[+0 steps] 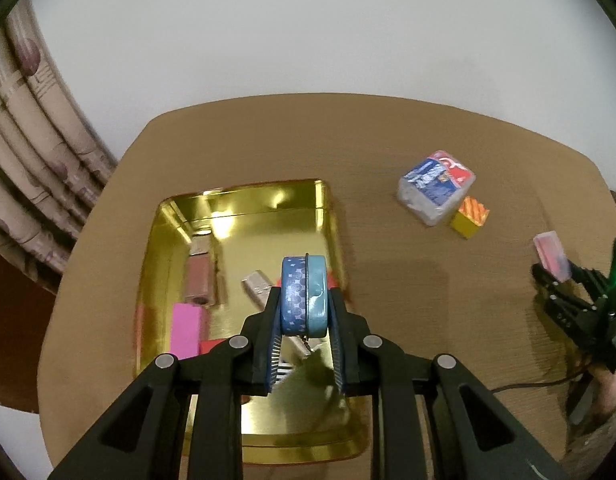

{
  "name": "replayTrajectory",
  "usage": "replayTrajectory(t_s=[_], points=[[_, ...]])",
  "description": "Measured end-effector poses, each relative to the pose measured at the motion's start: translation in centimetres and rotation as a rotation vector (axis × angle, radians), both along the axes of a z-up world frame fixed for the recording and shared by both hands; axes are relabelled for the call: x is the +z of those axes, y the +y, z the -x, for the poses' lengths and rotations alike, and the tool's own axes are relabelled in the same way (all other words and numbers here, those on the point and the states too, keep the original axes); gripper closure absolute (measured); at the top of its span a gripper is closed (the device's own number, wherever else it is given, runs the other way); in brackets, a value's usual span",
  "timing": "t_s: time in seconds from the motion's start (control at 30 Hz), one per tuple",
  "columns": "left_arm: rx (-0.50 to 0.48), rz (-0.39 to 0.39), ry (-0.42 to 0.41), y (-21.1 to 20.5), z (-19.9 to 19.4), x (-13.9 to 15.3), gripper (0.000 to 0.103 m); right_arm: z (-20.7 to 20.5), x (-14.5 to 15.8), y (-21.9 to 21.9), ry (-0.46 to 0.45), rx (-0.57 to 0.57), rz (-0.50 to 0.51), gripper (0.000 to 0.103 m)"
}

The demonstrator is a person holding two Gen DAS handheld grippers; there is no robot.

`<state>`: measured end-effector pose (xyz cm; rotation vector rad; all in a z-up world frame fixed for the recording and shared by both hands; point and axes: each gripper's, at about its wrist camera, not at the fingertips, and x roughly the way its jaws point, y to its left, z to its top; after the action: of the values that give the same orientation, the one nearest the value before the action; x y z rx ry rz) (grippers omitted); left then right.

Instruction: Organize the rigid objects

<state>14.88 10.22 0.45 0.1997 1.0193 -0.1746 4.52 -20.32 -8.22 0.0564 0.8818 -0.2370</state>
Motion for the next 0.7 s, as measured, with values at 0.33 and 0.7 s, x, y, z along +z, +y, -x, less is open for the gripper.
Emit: replayTrajectory(t_s=[0.33, 0.7], points=[[0.064, -0.011, 0.040, 3.4, -0.4, -2.6, 0.084, 0.0, 0.0, -0.1, 0.000, 0.000, 0.000, 0.048], [0.089, 0.009, 0.090, 5.7, 0.1, -4.8, 0.084, 0.1, 0.0, -0.2, 0.000, -0.001, 0.001, 0.048]])
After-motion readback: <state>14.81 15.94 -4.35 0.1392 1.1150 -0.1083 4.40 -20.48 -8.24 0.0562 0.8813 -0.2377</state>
